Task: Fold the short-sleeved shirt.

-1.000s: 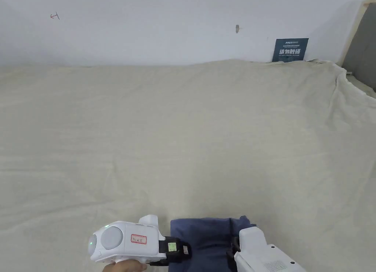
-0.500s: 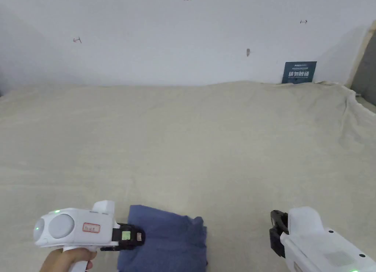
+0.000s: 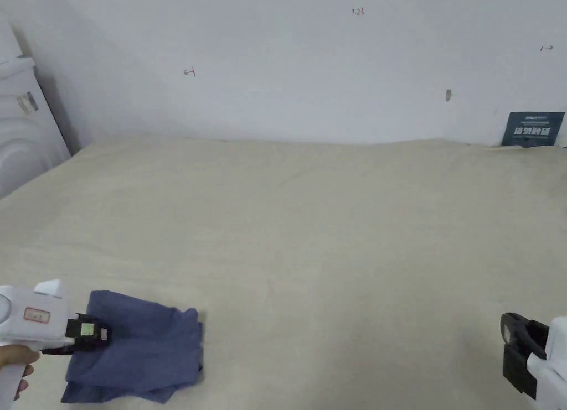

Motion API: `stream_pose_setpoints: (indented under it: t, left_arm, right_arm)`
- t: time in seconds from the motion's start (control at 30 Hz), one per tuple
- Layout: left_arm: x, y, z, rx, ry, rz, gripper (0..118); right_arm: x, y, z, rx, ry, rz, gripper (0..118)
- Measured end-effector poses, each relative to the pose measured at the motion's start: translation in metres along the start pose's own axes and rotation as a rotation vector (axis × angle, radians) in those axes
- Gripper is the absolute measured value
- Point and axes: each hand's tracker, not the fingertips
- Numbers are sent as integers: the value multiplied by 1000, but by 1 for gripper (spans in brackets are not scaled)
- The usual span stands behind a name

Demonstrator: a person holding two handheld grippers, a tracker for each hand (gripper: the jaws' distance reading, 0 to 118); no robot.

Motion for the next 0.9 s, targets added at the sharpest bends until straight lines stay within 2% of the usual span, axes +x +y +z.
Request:
stream_pose_setpoints:
  t: [0.13, 0.3, 0.33, 0.37, 0.47, 0.57, 0.7, 0.9]
  left_arm:
    - [-33, 5, -7, -5, 90, 78, 19]
    - [-40, -5, -30, -37, 149, 142, 21]
    - [-39, -7, -35, -41, 185, 150, 26]
    - [-39, -9, -39, -37, 209, 167, 42]
    - [-38, -12, -40, -40, 276, 225, 58]
    - [-29, -16, -24, 121, 325, 235, 104]
    - [-16, -9, 2, 343, 348, 217, 107]
    - [63, -14, 80, 676, 323, 157, 107]
  right_arm:
    - [-1, -3, -9, -11, -16, -17, 0]
    - [1, -9, -18, -52, -34, -29, 0]
    - [2, -9, -19, -58, -36, -33, 0]
    - [3, -9, -19, -59, -37, -37, 0]
    - [6, -7, -15, -59, -35, -43, 0]
    - [16, -5, -15, -48, -35, -42, 0]
    - [22, 3, -6, -14, -43, -35, 0]
    - [25, 24, 19, 74, -64, -29, 0]
